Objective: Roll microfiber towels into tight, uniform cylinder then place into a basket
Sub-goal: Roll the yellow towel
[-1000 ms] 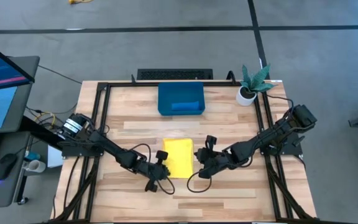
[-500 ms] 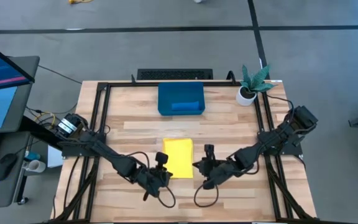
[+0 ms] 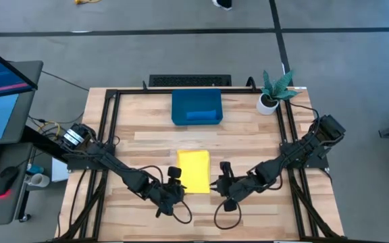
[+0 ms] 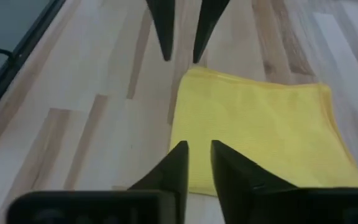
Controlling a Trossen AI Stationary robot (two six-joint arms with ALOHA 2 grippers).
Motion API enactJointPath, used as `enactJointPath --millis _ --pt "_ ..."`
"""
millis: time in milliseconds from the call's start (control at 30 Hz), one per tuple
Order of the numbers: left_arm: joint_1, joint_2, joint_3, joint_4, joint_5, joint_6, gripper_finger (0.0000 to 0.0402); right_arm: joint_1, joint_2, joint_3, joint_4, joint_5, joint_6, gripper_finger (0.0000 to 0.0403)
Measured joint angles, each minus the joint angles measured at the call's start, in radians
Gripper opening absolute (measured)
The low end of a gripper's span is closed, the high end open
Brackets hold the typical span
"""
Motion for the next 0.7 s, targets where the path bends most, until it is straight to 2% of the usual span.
enactJointPath --millis 167,333,567,700 --pt "0.004 0.001 0.0 -0.059 0.098 -0.082 0.0166 -0.002 0.0 0.0 0.009 -0.004 -0.003 0.0139" --pt "-0.001 0.001 -0.021 -0.056 0.065 -0.058 0.0178 -0.002 0.014 -0.005 0.031 -0.028 -0.059 0.018" --pt "0.016 0.002 -0.12 0.077 0.037 -0.029 0.0178 -0.002 0.145 -0.004 0.146 -0.06 -0.23 0.0196" --pt "0.019 0.002 -0.159 0.151 0.06 -0.015 0.0178 -0.014 0.206 0.021 0.145 -0.063 -0.236 0.0196"
